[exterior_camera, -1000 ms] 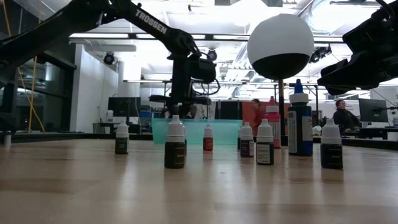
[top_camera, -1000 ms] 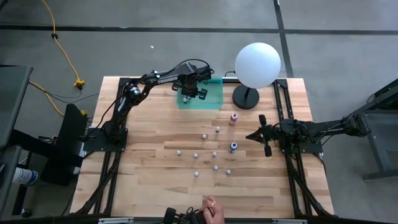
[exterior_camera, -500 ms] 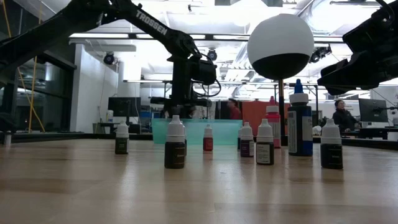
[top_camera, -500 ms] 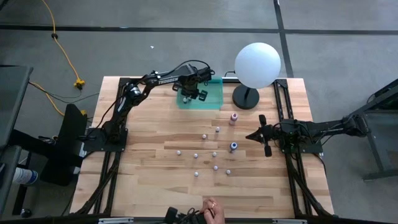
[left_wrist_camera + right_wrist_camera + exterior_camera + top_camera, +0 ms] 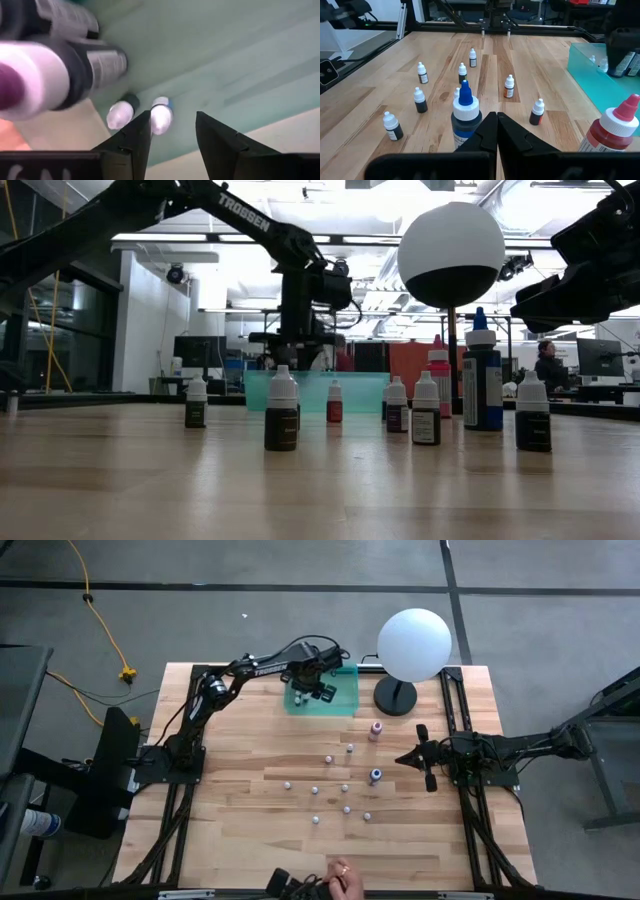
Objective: Pick & Place food coloring
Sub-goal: Put the small blue food coloring bottle into the bin, then put the small black food coloring bottle into the bin
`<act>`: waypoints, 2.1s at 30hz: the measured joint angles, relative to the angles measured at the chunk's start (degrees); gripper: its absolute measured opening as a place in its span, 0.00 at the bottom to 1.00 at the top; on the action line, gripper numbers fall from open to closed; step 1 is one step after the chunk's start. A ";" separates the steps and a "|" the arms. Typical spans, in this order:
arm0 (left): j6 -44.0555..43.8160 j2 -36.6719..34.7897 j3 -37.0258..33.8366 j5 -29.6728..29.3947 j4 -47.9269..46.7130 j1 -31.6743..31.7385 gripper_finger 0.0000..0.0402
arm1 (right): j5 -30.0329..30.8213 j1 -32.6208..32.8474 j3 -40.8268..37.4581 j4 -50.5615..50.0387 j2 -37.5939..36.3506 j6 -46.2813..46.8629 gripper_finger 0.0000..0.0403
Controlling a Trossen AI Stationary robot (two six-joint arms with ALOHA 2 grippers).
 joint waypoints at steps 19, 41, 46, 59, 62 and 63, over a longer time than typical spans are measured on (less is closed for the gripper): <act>6.19 -10.98 9.35 -3.84 -14.00 -6.77 0.37 | -0.02 0.00 -0.01 0.00 0.01 -0.01 0.00; -9.08 -43.58 -34.94 4.58 -3.41 -27.08 0.37 | 0.01 -0.01 0.01 0.07 0.01 -0.01 0.00; -11.40 -48.89 -43.25 8.78 0.22 -29.34 0.37 | 0.03 0.01 0.01 0.18 0.01 0.01 0.00; 7.13 -54.34 -55.11 8.02 1.12 -35.23 0.37 | 0.01 0.01 -0.01 0.07 -0.01 0.01 0.00; 9.03 -53.74 -56.44 8.19 2.40 -36.05 0.37 | 0.01 0.01 -0.01 0.05 0.01 0.00 0.00; 9.70 -53.73 -56.74 8.17 2.76 -36.11 0.37 | 0.01 0.01 0.00 0.06 0.01 0.01 0.00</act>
